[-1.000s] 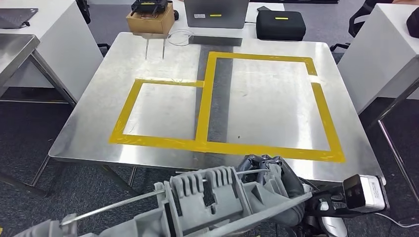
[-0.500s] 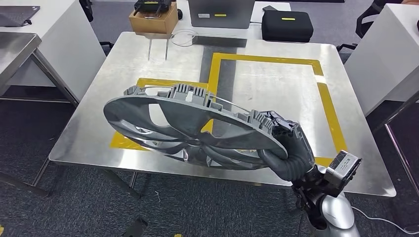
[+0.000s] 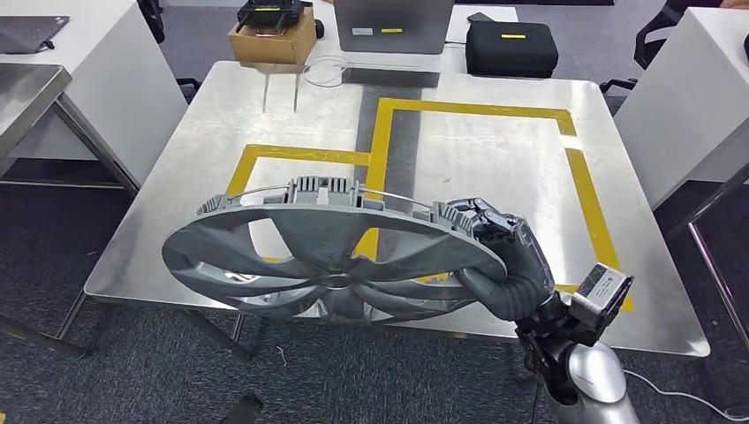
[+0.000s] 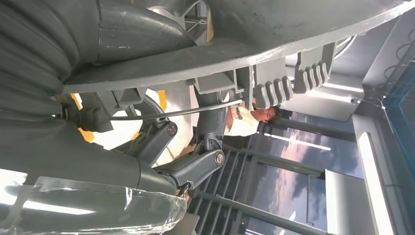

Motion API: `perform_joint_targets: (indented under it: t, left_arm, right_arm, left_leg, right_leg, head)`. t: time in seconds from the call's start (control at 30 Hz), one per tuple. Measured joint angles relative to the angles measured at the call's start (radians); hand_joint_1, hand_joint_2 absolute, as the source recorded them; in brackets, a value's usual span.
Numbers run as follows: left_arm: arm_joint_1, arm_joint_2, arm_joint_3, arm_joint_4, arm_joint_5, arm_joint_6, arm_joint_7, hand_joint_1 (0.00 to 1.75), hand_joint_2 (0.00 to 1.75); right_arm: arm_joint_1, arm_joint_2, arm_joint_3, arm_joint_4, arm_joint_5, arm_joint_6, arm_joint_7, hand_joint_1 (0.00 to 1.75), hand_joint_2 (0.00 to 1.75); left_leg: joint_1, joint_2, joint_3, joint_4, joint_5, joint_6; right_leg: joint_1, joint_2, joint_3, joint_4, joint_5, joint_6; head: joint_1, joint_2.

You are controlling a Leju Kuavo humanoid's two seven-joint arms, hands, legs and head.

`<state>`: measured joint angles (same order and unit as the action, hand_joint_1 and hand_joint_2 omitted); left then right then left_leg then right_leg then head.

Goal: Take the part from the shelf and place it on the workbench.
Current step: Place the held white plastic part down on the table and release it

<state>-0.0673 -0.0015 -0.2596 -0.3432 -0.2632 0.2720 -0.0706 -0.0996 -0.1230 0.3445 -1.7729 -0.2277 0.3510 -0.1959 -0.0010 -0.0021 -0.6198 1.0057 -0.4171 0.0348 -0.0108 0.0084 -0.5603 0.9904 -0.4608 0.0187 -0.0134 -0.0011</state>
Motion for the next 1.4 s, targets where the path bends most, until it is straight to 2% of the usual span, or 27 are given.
perform_joint_targets:
  t: [0.07,0.1,0.2,0.23,0.27,0.3,0.37,0.4,0.43,0.57,0.63,0.7,0.73,0.77,0.8,0.87,0.9,0.97,1.07,1.13,1.2,1.23,1.27,1.3,1.33,1.37,1.4]
  left_arm:
    - [0.000,0.000,0.000,0.000,0.001,0.002,0.000,0.00,1.75]
    - [-0.001,-0.001,0.001,0.000,0.002,0.005,0.000,0.00,1.75]
    - [-0.002,-0.008,0.004,0.000,0.003,0.015,0.004,0.00,1.75]
    - [-0.001,-0.012,0.005,0.000,0.002,0.018,0.007,0.00,1.75]
    - [0.000,-0.015,0.006,0.000,0.001,0.020,0.011,0.00,1.75]
    - [0.001,-0.019,0.006,0.000,0.000,0.021,0.015,0.00,1.75]
    - [0.001,-0.024,0.006,0.000,-0.005,0.021,0.021,0.00,1.75]
    - [0.001,-0.026,0.006,-0.001,-0.008,0.019,0.025,0.00,1.75]
    - [0.001,-0.027,0.006,-0.001,-0.010,0.017,0.028,0.00,1.75]
    - [-0.003,-0.030,0.004,-0.002,-0.009,0.001,0.037,0.00,1.75]
    - [-0.006,-0.032,0.000,-0.003,-0.003,-0.002,0.039,0.00,1.75]
    - [-0.008,-0.034,-0.003,-0.003,0.006,-0.002,0.039,0.00,1.75]
    - [-0.008,-0.034,-0.005,-0.002,0.009,-0.002,0.039,0.00,1.75]
    - [-0.009,-0.034,-0.007,-0.002,0.012,-0.002,0.039,0.00,1.75]
    - [-0.010,-0.034,-0.010,-0.002,0.014,-0.002,0.039,0.00,1.75]
    - [-0.014,-0.033,-0.016,-0.002,0.018,-0.002,0.039,0.00,1.75]
    - [-0.016,-0.033,-0.019,-0.002,0.021,-0.003,0.039,0.00,1.75]
    - [-0.020,-0.031,-0.024,-0.002,0.023,-0.004,0.040,0.00,1.75]
    - [-0.021,-0.029,-0.030,-0.002,0.028,-0.006,0.042,0.00,1.75]
    - [-0.027,-0.030,-0.034,-0.002,0.035,-0.011,0.041,0.00,1.75]
    - [-0.033,-0.030,-0.041,-0.002,0.045,-0.020,0.038,0.00,1.75]
    - [-0.035,-0.031,-0.045,-0.001,0.050,-0.024,0.037,0.00,1.75]
    - [-0.035,-0.031,-0.049,-0.001,0.054,-0.027,0.035,0.00,1.75]
    - [-0.035,-0.031,-0.053,-0.001,0.058,-0.029,0.035,0.00,1.75]
    - [-0.036,-0.031,-0.057,-0.001,0.061,-0.031,0.034,0.00,1.75]
    - [-0.038,-0.031,-0.061,0.000,0.063,-0.034,0.034,0.00,1.75]
    - [-0.039,-0.030,-0.066,-0.001,0.064,-0.037,0.034,0.00,1.75]
  right_arm:
    - [-0.004,0.000,-0.001,-0.001,0.079,-0.050,-0.003,1.75,1.75]
    - [-0.009,-0.001,-0.003,0.000,0.148,-0.099,-0.004,1.75,1.75]
    - [-0.035,-0.007,-0.015,0.014,0.460,-0.322,-0.003,1.75,1.75]
    - [-0.046,-0.012,-0.021,0.023,0.582,-0.404,-0.003,1.75,1.75]
    - [-0.056,-0.017,-0.026,0.033,0.697,-0.478,-0.004,1.75,1.75]
    - [-0.066,-0.026,-0.031,0.043,0.795,-0.541,-0.002,1.75,1.75]
    - [-0.090,-0.045,-0.037,0.066,0.960,-0.644,0.008,1.75,1.75]
    - [-0.105,-0.054,-0.039,0.081,1.042,-0.691,0.019,1.75,1.75]
    - [-0.118,-0.063,-0.038,0.099,1.130,-0.732,0.037,1.75,1.75]
    - [-0.160,-0.105,-0.028,0.252,1.520,-0.912,0.187,1.75,1.75]
    - [-0.172,-0.119,-0.038,0.333,1.616,-0.981,0.226,1.75,1.75]
    - [-0.183,-0.126,-0.066,0.386,1.652,-1.004,0.228,1.75,1.75]
    - [-0.191,-0.128,-0.082,0.409,1.661,-1.006,0.225,1.75,1.75]
    - [-0.199,-0.129,-0.098,0.430,1.666,-1.006,0.222,1.75,1.75]
    - [-0.207,-0.131,-0.112,0.449,1.669,-1.006,0.221,1.75,1.75]
    - [-0.220,-0.136,-0.135,0.483,1.674,-1.006,0.221,1.75,1.75]
    - [-0.230,-0.138,-0.143,0.503,1.674,-1.006,0.221,1.75,1.75]
    - [-0.251,-0.143,-0.150,0.548,1.673,-1.006,0.222,1.75,1.75]
    - [-0.270,-0.154,-0.148,0.622,1.667,-1.003,0.228,1.75,1.75]
    - [-0.295,-0.167,-0.138,0.681,1.640,-0.977,0.231,1.75,1.75]
    - [-0.332,-0.179,-0.116,0.752,1.586,-0.910,0.230,1.75,1.75]
    - [-0.350,-0.183,-0.101,0.790,1.552,-0.866,0.224,1.75,1.75]
    - [-0.364,-0.186,-0.087,0.827,1.518,-0.825,0.215,1.75,1.75]
    - [-0.378,-0.188,-0.073,0.868,1.481,-0.789,0.202,1.75,1.75]
    - [-0.393,-0.189,-0.061,0.907,1.449,-0.764,0.188,1.75,1.75]
    - [-0.407,-0.189,-0.050,0.943,1.422,-0.749,0.174,1.75,1.75]
    - [-0.423,-0.188,-0.040,0.976,1.398,-0.740,0.160,1.75,1.75]
  left_leg:
    - [0.004,0.000,0.016,-0.017,0.007,0.011]
    - [0.006,0.000,0.024,-0.026,0.011,0.016]
    - [0.007,-0.002,0.027,-0.032,0.013,0.022]
    - [0.006,-0.003,0.026,-0.031,0.013,0.023]
    - [0.006,-0.005,0.025,-0.029,0.012,0.022]
    - [0.006,-0.008,0.025,-0.027,0.011,0.020]
    - [0.005,-0.011,0.024,-0.018,0.005,0.013]
    - [0.002,-0.010,0.021,-0.012,0.001,0.008]
    - [-0.001,-0.009,0.019,-0.007,-0.002,0.003]
    - [0.002,-0.005,0.008,0.012,-0.015,-0.009]
    - [0.005,-0.004,-0.030,0.092,-0.061,-0.019]
    - [0.008,-0.001,-0.095,0.230,-0.118,-0.026]
    - [0.009,-0.001,-0.121,0.279,-0.130,-0.026]
    - [0.009,0.000,-0.130,0.293,-0.122,-0.024]
    - [0.008,0.000,-0.121,0.266,-0.097,-0.018]
    - [0.002,-0.001,-0.062,0.133,-0.026,0.004]
    - [-0.002,0.000,-0.033,0.073,-0.004,0.015]
    - [-0.011,0.000,-0.006,0.018,0.004,0.030]
    - [-0.011,0.000,0.006,-0.009,0.010,0.035]
    - [-0.005,0.000,0.018,-0.032,0.020,0.037]
    - [-0.005,0.000,0.019,-0.036,0.023,0.039]
    - [-0.004,0.000,0.019,-0.035,0.023,0.039]
    - [-0.002,0.000,0.019,-0.035,0.023,0.038]
    - [0.000,0.000,0.019,-0.033,0.022,0.035]
    - [0.004,-0.002,0.018,-0.029,0.020,0.031]
    - [0.007,-0.003,0.016,-0.021,0.016,0.024]
    - [0.007,-0.004,0.012,-0.011,0.011,0.015]
  right_leg:
    - [-0.001,-0.002,-0.006,0.016,-0.011,0.007]
    - [-0.001,-0.003,-0.022,0.051,-0.028,0.006]
    - [-0.005,-0.004,-0.124,0.245,-0.100,0.002]
    - [-0.006,-0.004,-0.148,0.284,-0.109,0.007]
    - [-0.008,-0.004,-0.153,0.287,-0.102,0.015]
    - [-0.011,-0.004,-0.136,0.245,-0.078,0.026]
    - [-0.015,-0.007,-0.068,0.101,-0.018,0.040]
    - [-0.016,-0.007,-0.041,0.046,0.003,0.039]
    - [-0.015,-0.006,-0.028,0.017,0.013,0.034]
    - [-0.016,-0.004,-0.023,0.011,0.017,0.007]
    - [-0.019,-0.007,-0.021,0.010,0.017,0.000]
    - [-0.015,-0.008,-0.022,0.011,0.016,-0.004]
    - [-0.013,-0.008,-0.021,0.011,0.015,-0.004]
    - [-0.010,-0.007,-0.019,0.011,0.015,-0.005]
    - [-0.007,-0.006,-0.017,0.011,0.013,-0.007]
    - [-0.003,-0.005,-0.012,0.010,0.011,-0.009]
    - [0.000,-0.004,-0.012,0.010,0.011,-0.010]
    - [0.000,-0.003,-0.018,0.009,0.011,-0.007]
    - [0.001,-0.005,-0.027,0.014,0.007,0.004]
    - [0.000,-0.006,-0.058,0.075,-0.021,0.004]
    - [-0.004,-0.007,-0.126,0.208,-0.069,0.002]
    - [-0.007,-0.007,-0.160,0.272,-0.087,0.005]
    - [-0.011,-0.007,-0.182,0.307,-0.093,0.012]
    - [-0.016,-0.007,-0.184,0.303,-0.083,0.023]
    - [-0.022,-0.008,-0.164,0.257,-0.058,0.037]
    - [-0.028,-0.010,-0.127,0.182,-0.027,0.051]
    - [-0.032,-0.010,-0.092,0.113,-0.003,0.060]
  head:
    - [0.001,0.000]
    - [0.002,0.000]
    - [0.004,0.000]
    - [0.004,0.000]
    - [0.004,0.000]
    - [0.004,0.000]
    - [0.005,0.000]
    - [0.005,0.000]
    - [0.004,0.000]
    - [0.003,0.000]
    - [0.002,0.000]
    - [0.000,0.000]
    - [0.000,0.000]
    - [0.000,0.000]
    - [0.000,0.000]
    - [0.001,0.000]
    - [0.002,0.000]
    - [0.003,0.000]
    - [0.001,0.000]
    - [0.003,0.000]
    - [0.005,0.000]
    - [0.005,0.000]
    - [0.005,0.000]
    - [0.005,0.000]
    - [0.005,0.000]
    - [0.006,0.000]
    - [0.007,0.000]
